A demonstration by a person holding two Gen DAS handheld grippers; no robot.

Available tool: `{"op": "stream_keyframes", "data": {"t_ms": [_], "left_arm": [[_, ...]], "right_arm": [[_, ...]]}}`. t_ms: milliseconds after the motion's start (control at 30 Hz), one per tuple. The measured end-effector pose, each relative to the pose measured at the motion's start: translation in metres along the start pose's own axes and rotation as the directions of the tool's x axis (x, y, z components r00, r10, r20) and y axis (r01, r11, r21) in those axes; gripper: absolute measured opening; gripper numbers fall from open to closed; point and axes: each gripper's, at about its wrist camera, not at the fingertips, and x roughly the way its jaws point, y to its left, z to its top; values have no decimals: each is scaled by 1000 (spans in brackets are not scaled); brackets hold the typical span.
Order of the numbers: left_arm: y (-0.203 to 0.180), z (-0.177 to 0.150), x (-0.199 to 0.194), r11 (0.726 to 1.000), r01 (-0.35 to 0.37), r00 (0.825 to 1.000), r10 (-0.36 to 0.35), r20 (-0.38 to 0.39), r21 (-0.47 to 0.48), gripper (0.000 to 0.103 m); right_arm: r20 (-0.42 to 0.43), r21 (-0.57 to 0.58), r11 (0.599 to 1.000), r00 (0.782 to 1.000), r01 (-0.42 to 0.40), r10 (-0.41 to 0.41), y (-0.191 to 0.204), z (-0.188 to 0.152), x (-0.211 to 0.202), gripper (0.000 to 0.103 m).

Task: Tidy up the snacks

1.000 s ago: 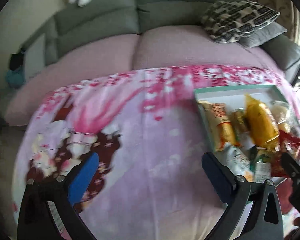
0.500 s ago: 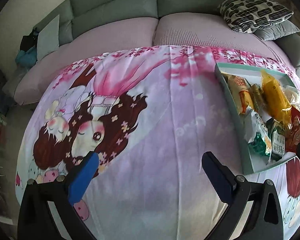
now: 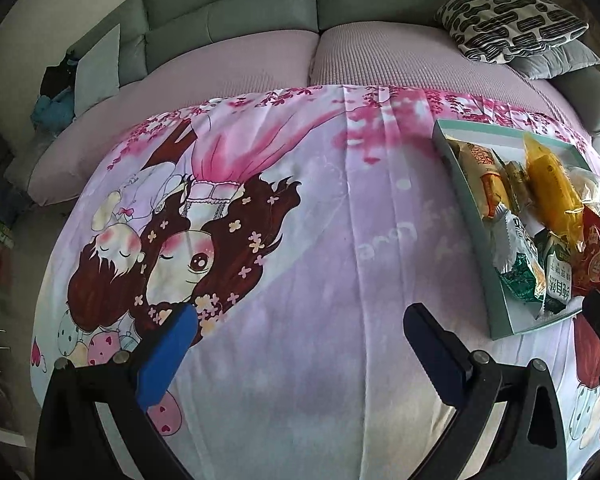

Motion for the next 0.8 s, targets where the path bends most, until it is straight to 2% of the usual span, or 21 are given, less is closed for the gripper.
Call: {"op": "stream_keyframes", "data": {"t_ms": [800], "left_arm": [[-3, 1, 8, 1000, 2, 999, -1, -34, 13, 102]], "right_arm": [[-14, -1, 1000, 1000, 17, -17, -3, -2, 8, 103]]}}
